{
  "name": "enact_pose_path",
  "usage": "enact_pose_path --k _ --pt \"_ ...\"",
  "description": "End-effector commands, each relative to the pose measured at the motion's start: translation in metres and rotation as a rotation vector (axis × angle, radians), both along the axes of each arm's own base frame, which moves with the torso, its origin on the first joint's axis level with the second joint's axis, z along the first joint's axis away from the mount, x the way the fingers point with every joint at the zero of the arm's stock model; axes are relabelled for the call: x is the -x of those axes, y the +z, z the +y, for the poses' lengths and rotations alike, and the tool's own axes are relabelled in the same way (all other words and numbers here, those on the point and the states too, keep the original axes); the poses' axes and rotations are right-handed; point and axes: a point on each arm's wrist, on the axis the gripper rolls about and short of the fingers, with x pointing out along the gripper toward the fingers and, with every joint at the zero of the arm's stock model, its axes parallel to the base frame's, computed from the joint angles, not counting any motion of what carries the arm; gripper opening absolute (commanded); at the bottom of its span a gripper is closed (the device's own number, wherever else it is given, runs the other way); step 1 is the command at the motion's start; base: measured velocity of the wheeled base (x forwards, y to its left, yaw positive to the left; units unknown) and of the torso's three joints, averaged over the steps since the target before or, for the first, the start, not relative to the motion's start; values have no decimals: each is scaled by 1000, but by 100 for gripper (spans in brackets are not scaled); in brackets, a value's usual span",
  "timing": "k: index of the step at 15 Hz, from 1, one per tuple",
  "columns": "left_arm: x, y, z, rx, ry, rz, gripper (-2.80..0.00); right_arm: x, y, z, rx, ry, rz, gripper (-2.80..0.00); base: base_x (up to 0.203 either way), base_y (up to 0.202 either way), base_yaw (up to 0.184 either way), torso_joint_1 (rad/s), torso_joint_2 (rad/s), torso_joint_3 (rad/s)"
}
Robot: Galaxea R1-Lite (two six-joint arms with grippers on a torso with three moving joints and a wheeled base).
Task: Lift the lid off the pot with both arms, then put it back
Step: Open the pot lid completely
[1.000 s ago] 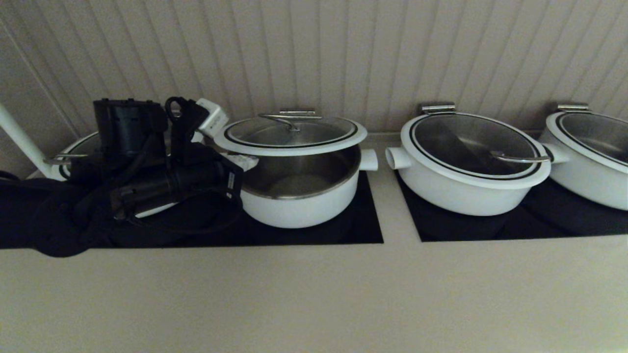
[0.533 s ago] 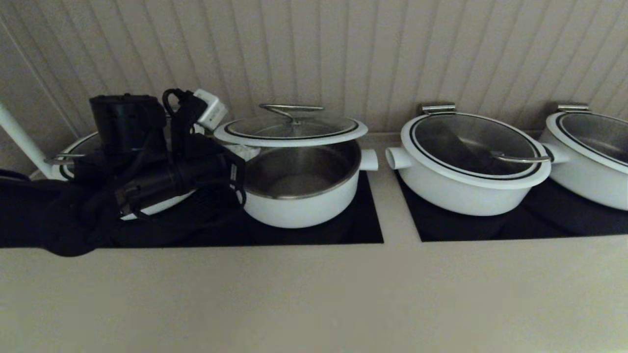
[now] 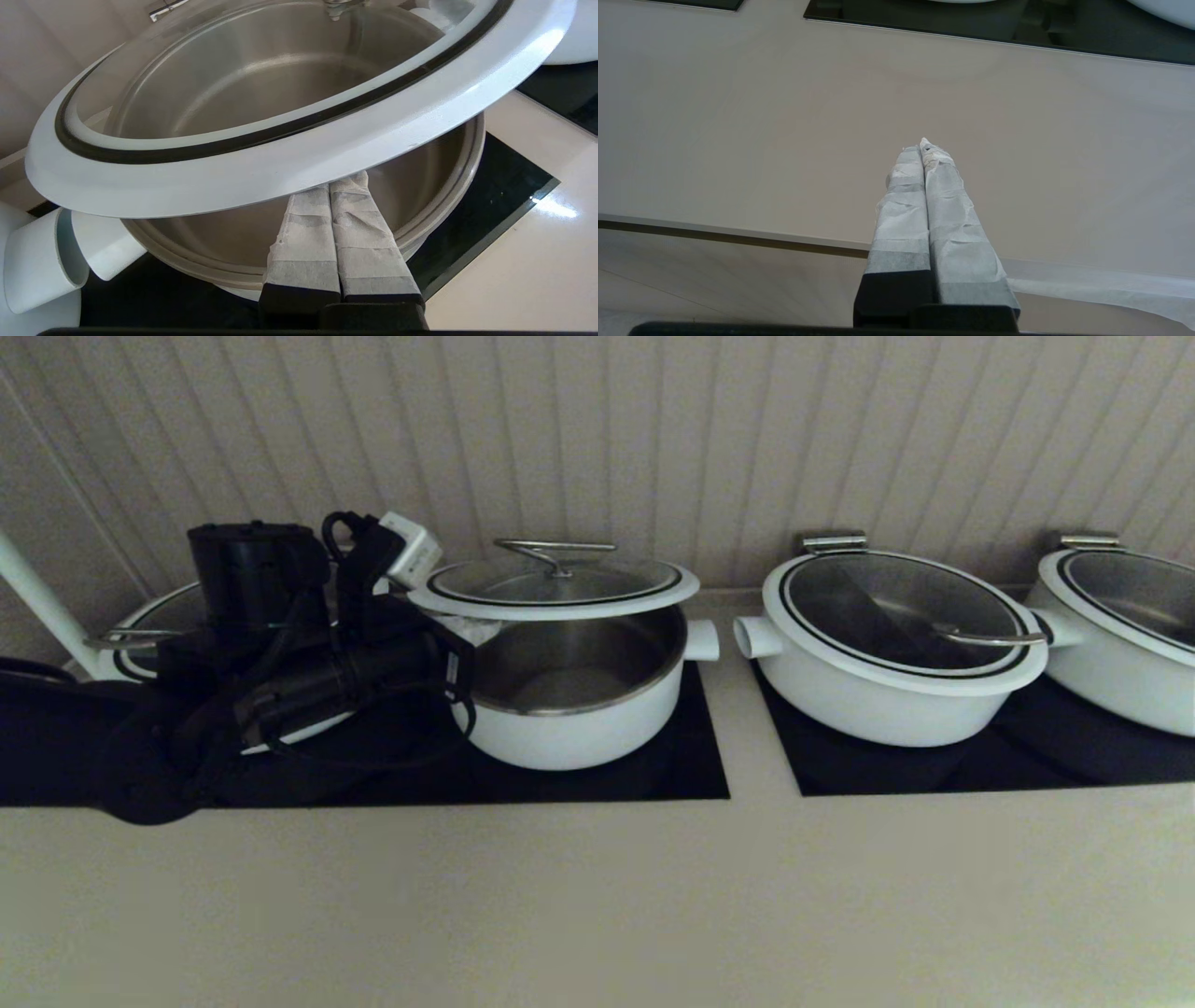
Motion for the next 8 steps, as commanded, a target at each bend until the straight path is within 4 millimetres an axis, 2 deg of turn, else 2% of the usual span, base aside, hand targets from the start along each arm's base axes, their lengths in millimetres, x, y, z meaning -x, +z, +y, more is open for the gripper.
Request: enact_pose_path --k 1,6,8 --pt "0 4 0 4 -3 -16 -280 0 0 0 1 1 5 -280 0 0 0 0 0 0" --pt "0 6 0 6 -1 -23 -280 -1 0 0 1 1 -10 -280 0 0 0 0 0 0" --pt "0 7 0 6 -1 -27 -280 -5 1 0 0 1 -101 -280 0 0 0 0 0 0"
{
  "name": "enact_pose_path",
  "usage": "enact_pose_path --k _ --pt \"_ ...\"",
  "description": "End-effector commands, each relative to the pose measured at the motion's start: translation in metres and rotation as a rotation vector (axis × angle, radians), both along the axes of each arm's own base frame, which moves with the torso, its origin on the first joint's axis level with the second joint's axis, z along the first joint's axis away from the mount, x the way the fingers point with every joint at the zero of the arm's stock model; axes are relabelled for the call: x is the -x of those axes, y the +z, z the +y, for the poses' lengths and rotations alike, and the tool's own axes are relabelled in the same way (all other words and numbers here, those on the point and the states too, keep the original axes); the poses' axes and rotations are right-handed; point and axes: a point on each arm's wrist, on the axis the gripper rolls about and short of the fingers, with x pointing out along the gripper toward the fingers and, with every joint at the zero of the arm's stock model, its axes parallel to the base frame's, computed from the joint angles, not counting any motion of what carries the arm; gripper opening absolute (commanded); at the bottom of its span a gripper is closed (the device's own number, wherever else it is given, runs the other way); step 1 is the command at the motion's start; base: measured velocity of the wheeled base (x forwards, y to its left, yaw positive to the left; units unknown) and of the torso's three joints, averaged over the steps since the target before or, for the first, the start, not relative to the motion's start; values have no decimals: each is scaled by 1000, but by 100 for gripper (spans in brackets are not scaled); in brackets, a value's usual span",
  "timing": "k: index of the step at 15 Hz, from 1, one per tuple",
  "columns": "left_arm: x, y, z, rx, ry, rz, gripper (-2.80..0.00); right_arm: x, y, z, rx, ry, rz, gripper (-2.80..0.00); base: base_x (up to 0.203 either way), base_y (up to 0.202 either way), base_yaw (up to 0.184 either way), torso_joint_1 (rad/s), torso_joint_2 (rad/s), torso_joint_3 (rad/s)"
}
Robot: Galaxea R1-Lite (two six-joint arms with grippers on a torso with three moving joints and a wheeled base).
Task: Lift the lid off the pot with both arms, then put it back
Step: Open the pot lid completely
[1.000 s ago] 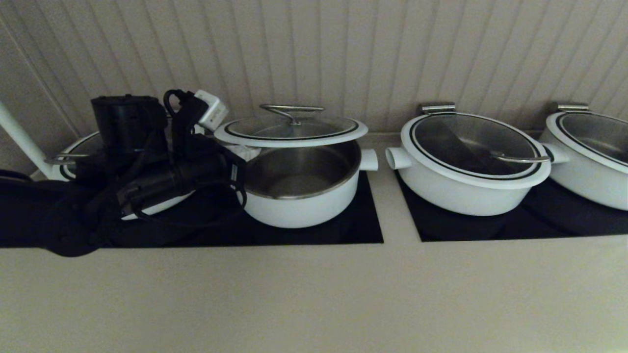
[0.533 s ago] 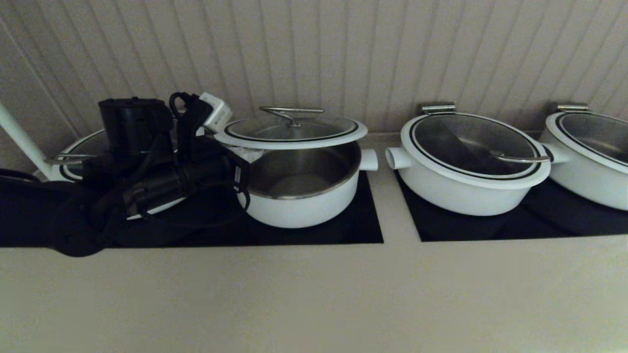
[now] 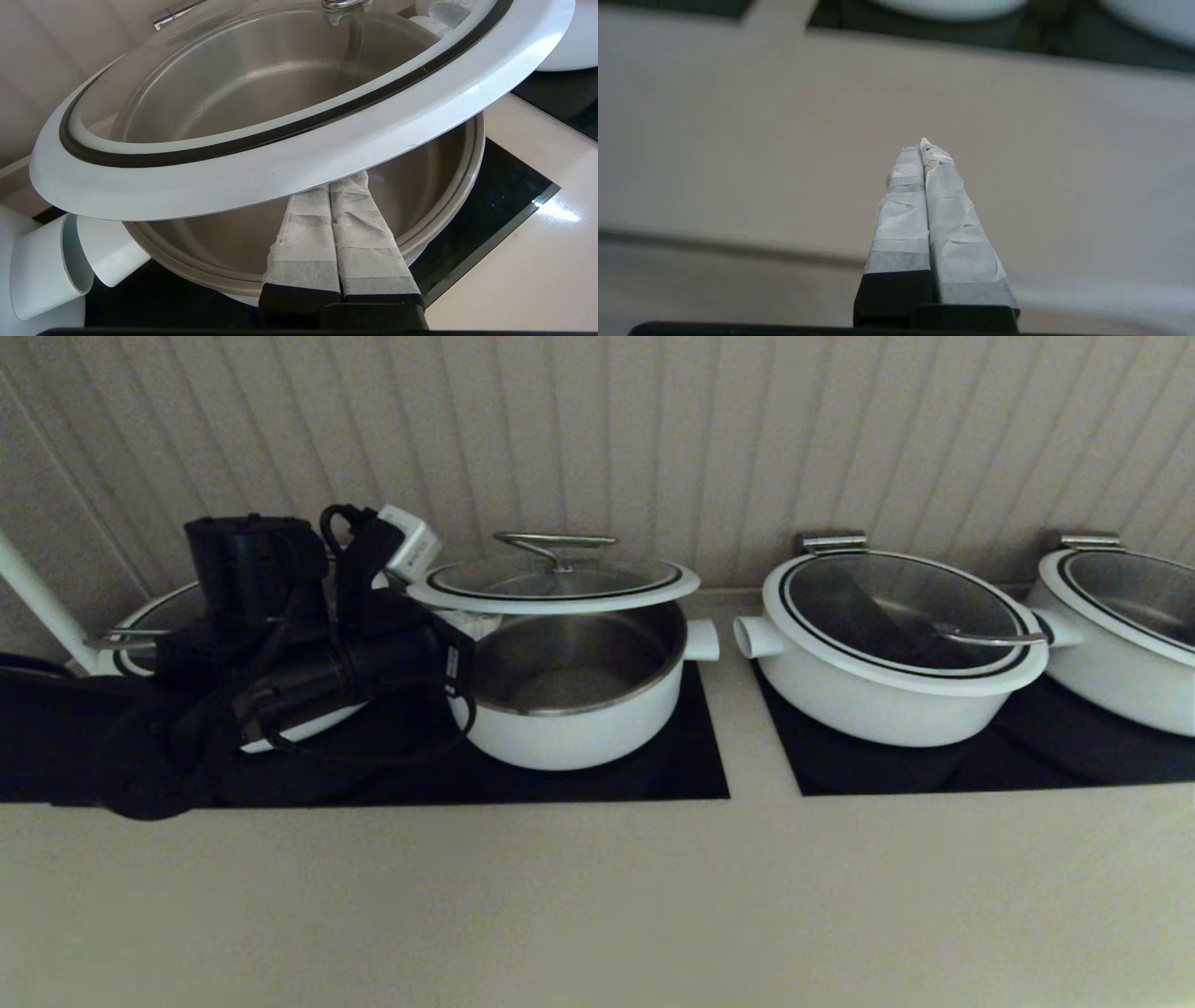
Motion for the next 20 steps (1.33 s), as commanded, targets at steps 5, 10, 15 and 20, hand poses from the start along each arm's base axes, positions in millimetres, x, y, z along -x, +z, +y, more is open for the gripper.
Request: enact_pose_path --k 5,10,15,20 --pt "3 5 0 1 -5 -20 -280 -4 -1 0 -14 -3 -59 -280 0 0 0 0 0 0" --pt "6 6 1 0 -5 -22 -280 -4 -1 0 -14 -3 -59 -280 0 0 0 0 0 0" --pt "7 8 1 3 -5 -30 -280 -4 -1 0 -14 -3 -59 -280 0 0 0 0 0 0" --pt "8 11 1 4 -6 -39 -280 -4 -1 0 -14 -3 -59 -280 0 0 0 0 0 0"
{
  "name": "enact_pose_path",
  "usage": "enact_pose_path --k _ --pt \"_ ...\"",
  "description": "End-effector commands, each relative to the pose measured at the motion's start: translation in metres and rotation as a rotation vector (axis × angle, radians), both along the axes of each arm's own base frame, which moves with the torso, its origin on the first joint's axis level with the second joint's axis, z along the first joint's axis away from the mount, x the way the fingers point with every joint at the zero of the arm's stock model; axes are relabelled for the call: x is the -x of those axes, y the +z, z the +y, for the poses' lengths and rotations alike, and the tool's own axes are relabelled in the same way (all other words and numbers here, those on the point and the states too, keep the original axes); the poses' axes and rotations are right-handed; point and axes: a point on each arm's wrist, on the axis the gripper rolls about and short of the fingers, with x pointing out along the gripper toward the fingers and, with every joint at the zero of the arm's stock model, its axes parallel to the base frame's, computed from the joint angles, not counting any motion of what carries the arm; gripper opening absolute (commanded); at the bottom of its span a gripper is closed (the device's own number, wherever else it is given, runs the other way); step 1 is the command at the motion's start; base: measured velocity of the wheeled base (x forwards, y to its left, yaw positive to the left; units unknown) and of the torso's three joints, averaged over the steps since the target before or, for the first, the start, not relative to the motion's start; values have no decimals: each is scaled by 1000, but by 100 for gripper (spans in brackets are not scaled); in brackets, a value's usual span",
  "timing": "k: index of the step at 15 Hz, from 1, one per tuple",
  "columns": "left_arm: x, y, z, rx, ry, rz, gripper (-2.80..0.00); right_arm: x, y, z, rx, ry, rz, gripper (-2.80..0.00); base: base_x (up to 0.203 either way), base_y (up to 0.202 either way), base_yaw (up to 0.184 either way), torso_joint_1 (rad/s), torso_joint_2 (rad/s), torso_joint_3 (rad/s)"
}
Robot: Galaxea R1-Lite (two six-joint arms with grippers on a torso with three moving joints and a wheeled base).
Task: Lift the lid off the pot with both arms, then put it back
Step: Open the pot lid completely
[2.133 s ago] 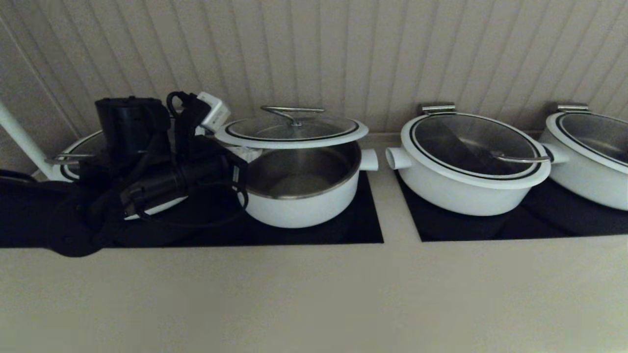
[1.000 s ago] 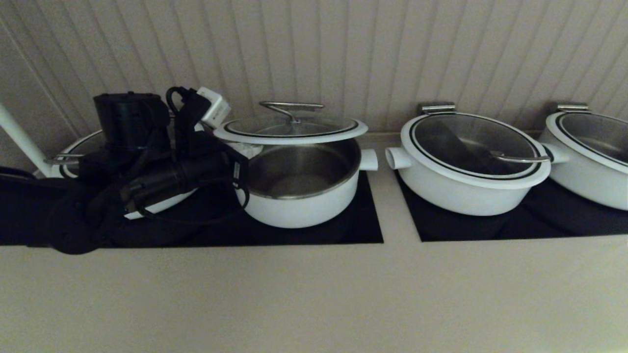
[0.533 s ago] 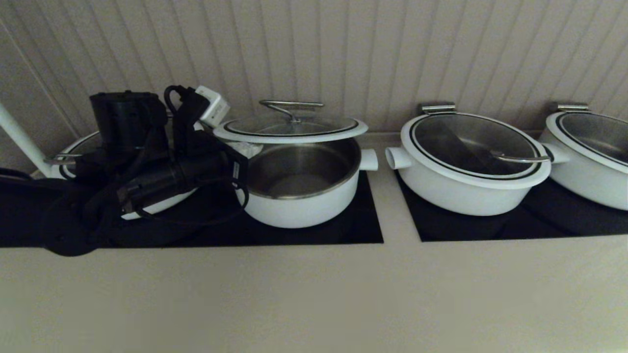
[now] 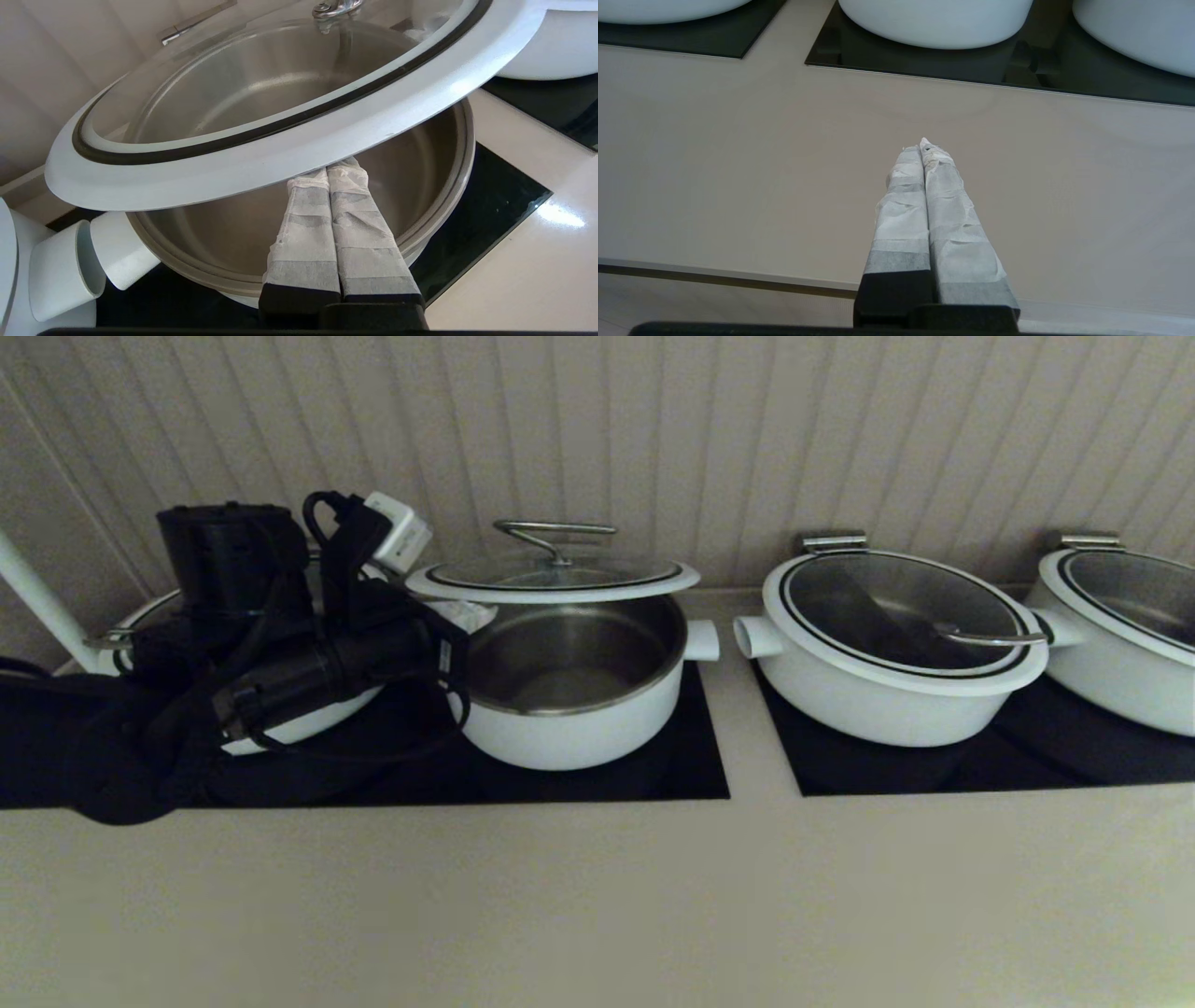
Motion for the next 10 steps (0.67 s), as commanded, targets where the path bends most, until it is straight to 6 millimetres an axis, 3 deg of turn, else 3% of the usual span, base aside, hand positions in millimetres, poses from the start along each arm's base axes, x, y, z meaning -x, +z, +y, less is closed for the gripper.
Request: enact_pose_path --k 1,10 --pt "0 3 0 3 -2 -13 -280 0 0 0 1 1 1 -280 0 0 0 0 0 0" --pt "-14 12 -5 17 -4 -50 -280 0 0 0 1 1 1 -280 0 0 0 0 0 0"
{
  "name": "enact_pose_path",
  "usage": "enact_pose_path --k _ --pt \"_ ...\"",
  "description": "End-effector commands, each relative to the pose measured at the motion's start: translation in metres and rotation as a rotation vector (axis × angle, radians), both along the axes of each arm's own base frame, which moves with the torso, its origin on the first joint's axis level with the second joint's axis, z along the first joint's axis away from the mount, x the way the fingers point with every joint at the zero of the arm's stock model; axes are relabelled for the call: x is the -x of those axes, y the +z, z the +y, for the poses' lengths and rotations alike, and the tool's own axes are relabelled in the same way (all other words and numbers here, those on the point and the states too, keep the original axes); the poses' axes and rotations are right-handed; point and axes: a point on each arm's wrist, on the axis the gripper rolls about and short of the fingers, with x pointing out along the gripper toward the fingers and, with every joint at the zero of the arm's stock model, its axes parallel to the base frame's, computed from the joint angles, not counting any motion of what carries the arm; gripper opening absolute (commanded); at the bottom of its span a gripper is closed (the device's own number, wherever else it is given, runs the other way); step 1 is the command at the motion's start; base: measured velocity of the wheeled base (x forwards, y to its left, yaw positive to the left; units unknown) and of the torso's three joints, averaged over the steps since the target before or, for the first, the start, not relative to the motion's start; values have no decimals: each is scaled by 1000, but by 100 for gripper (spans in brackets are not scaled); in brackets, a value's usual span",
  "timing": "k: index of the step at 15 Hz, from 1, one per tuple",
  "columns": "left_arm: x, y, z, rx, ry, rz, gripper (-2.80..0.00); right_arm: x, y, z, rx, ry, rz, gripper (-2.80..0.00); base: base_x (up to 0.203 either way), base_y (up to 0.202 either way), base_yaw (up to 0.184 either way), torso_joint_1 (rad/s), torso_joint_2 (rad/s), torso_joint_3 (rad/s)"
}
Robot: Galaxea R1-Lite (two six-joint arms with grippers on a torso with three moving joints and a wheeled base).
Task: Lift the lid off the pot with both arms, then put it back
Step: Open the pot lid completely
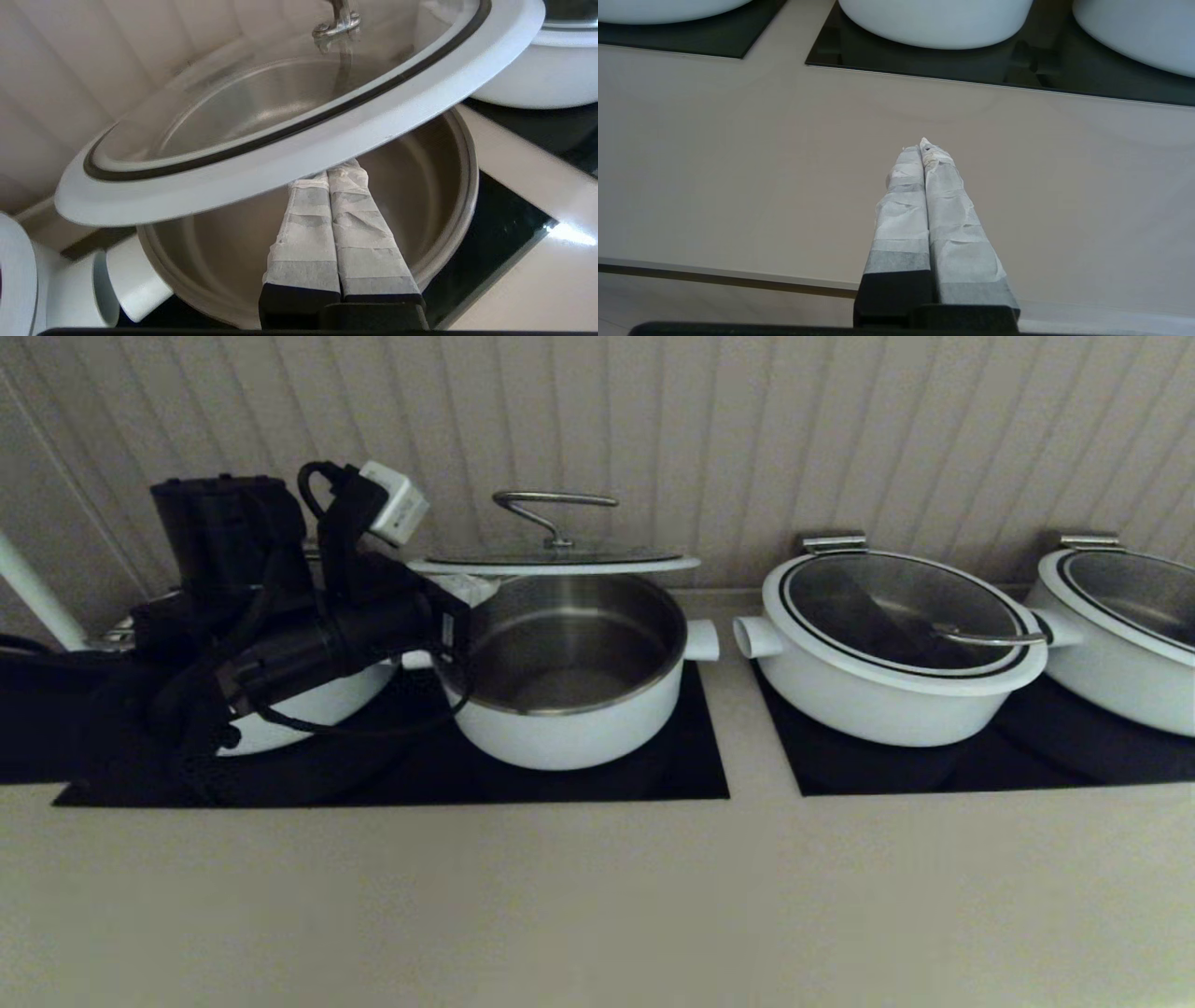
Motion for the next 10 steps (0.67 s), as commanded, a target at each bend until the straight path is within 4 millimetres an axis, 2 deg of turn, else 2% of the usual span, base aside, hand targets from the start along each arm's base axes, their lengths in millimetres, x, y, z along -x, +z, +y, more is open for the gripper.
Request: enact_pose_path --k 1,6,10 --pt "-6 1 -2 1 -1 -7 -280 0 0 0 1 1 1 -280 0 0 0 0 0 0" --pt "-8 5 -3 8 -1 -31 -280 0 0 0 1 1 1 -280 0 0 0 0 0 0" --pt "-12 16 -4 27 -1 -85 -280 0 0 0 1 1 1 -280 0 0 0 0 0 0"
